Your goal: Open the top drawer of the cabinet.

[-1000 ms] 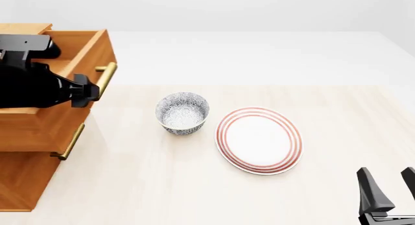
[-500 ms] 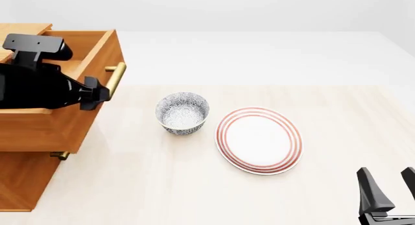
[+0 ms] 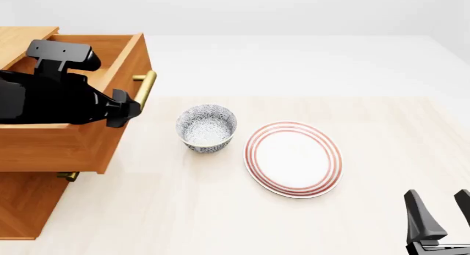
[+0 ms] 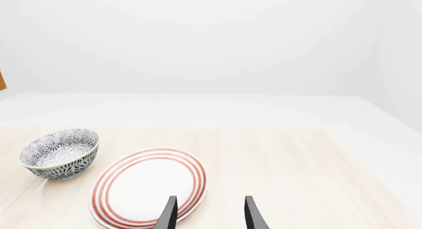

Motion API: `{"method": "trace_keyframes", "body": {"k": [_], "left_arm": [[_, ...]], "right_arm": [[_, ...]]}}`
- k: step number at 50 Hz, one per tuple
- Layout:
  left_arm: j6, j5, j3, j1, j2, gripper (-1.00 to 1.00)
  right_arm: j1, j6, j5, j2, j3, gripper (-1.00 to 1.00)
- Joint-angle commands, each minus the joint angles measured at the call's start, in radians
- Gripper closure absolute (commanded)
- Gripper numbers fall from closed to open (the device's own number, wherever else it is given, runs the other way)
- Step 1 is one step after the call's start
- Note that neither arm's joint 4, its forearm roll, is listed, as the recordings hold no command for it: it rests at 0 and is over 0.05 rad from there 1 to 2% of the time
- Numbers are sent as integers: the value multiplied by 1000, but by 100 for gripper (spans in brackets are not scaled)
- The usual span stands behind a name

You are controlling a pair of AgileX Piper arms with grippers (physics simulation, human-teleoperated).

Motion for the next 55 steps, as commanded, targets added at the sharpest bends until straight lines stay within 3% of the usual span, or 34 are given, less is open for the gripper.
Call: {"method": "trace_keyframes", "body": {"k": [1, 31, 39, 55], "left_arm": [[-13, -5, -5, -64, 24, -100], [1, 1, -15, -127, 33, -100], [-24, 36, -66, -112, 26, -100], [26, 117, -147, -78, 6, -100]], "right_arm": [[0, 0, 0, 0, 0, -100], [0, 0, 0, 0, 0, -100], [0, 0, 0, 0, 0, -100], [0, 0, 0, 0, 0, -100]]}}
